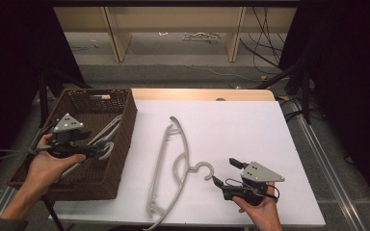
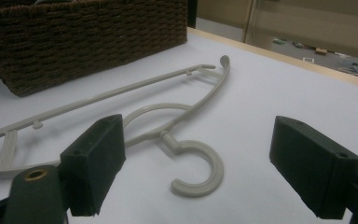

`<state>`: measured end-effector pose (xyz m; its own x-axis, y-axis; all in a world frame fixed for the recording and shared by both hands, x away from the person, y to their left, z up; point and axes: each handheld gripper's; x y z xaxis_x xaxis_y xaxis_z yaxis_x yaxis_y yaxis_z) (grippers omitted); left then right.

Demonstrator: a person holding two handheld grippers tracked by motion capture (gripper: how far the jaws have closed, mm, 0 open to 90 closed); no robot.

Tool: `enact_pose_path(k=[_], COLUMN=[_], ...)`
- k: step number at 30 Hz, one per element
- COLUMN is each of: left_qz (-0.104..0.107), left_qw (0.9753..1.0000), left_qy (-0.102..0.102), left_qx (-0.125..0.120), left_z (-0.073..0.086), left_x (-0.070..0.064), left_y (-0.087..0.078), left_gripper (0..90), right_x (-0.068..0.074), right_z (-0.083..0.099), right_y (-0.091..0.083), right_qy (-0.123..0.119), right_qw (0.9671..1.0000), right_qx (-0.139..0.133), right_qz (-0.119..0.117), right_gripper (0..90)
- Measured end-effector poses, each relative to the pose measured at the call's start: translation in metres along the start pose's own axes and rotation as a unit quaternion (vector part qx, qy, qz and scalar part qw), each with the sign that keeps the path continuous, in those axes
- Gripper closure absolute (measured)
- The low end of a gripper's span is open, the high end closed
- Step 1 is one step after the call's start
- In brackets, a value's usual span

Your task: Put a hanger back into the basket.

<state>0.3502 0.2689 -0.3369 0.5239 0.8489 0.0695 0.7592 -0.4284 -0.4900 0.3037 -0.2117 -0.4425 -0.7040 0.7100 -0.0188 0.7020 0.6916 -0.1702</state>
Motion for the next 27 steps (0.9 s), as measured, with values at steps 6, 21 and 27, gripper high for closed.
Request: enact_pose_path(k=[6,21,27], left_qz=[0.014,0.034,0.039], left_qw=[0.9968,0.9918,0.9905], left_qy=[-0.029,-0.022,-0.024], left_qx=[-0.073,-0.121,-0.13], left_z=[-0.003,0.006,0.013], left_x=[-0.031,-0.08,-0.092], left_y=[-0.005,-0.003,-0.002], left_gripper=[30.2,24.3,23.9], right_x=[0.0,0.0,-0.001], right_z=[0.0,0.0,0.0], right_y=[0.0,0.0,0.001], right_qy=[0.001,0.0,0.003], right_qw=[1.0,1.0,1.0], right_qx=[-0.001,-0.001,-0.006], right_qz=[-0.001,-0.002,-0.003], right_gripper=[19.1,19.1,19.1])
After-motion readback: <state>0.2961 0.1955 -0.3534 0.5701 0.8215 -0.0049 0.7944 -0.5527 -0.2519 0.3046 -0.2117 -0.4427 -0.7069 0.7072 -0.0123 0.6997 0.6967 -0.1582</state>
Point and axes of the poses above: each handheld gripper's, and its own axes: y roughly forward along the jaws, z roughly out of its underside, x roughly to its left, and after that the axes turned 11 degrees about -x, right-handed
